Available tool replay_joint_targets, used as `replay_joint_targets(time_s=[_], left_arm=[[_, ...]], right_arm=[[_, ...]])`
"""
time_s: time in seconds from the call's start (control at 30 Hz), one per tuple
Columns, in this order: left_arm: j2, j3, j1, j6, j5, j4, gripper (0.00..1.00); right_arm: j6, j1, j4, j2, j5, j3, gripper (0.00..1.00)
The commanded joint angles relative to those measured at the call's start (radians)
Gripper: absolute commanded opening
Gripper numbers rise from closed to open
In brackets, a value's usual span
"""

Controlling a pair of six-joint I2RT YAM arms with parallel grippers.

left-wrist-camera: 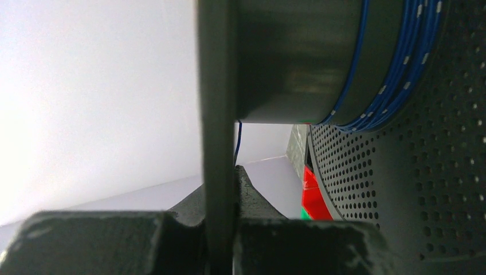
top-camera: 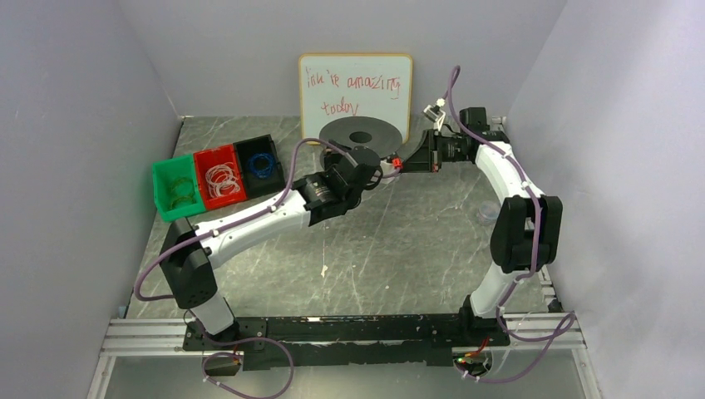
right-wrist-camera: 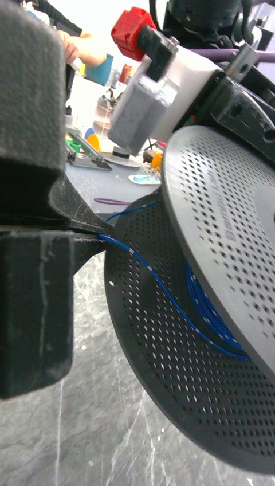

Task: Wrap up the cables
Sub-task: Wrap the cable around the cable reel.

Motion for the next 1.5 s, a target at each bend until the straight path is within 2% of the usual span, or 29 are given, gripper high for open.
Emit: replay_joint_targets(time_s=[0.0, 0.13, 0.2, 0.37, 0.63, 0.7, 0.87, 1.0, 1.17, 1.3, 1.47], left_arm=[[-0.007, 0.074, -0.026, -0.058, -0.031, 0.032, 0.02], [0.007, 0.074, -0.040, -0.040, -0.042, 0.051, 0.02], [0.017, 0.087, -0.041, -0.052, -0.042, 0.040, 0.02], [0.032, 0.124, -0.041, -0.082, -0.051, 0.020, 0.02], [0.043, 0.162, -0.041, -0.147, -0.036, -0.044, 0.02], [0.041, 0.160, -0.041, -0.151, -0.035, -0.049, 0.02], [0.046, 0.144, -0.041, -0.126, -0.049, -0.013, 0.02], [0.044, 0.108, -0.041, -0.046, -0.067, 0.085, 0.02], [0.038, 0.111, -0.042, -0.064, -0.057, 0.065, 0.02], [0.037, 0.129, -0.042, -0.108, -0.038, 0.007, 0.02], [0.028, 0.134, -0.041, -0.137, -0.003, -0.052, 0.02]], right_arm=[[0.234, -0.006, 0.242, -0.029, 0.045, -0.040, 0.00], [0.482, -0.002, 0.532, -0.077, 0.066, -0.128, 0.00], [0.520, 0.004, 0.588, -0.090, 0.074, -0.138, 0.00], [0.302, 0.034, 0.339, -0.087, 0.123, -0.068, 0.00], [0.092, 0.085, 0.173, -0.096, 0.217, 0.003, 0.00], [0.084, 0.092, 0.168, -0.102, 0.227, 0.004, 0.00], [0.206, 0.103, 0.331, -0.157, 0.323, -0.067, 0.00], [0.051, 0.103, 0.191, -0.150, 0.399, 0.025, 0.00], [-0.073, 0.096, 0.145, -0.181, 0.467, 0.027, 0.00], [-0.141, 0.085, 0.096, -0.174, 0.475, 0.041, 0.00], [-0.308, 0.070, -0.017, -0.153, 0.468, 0.093, 0.00]])
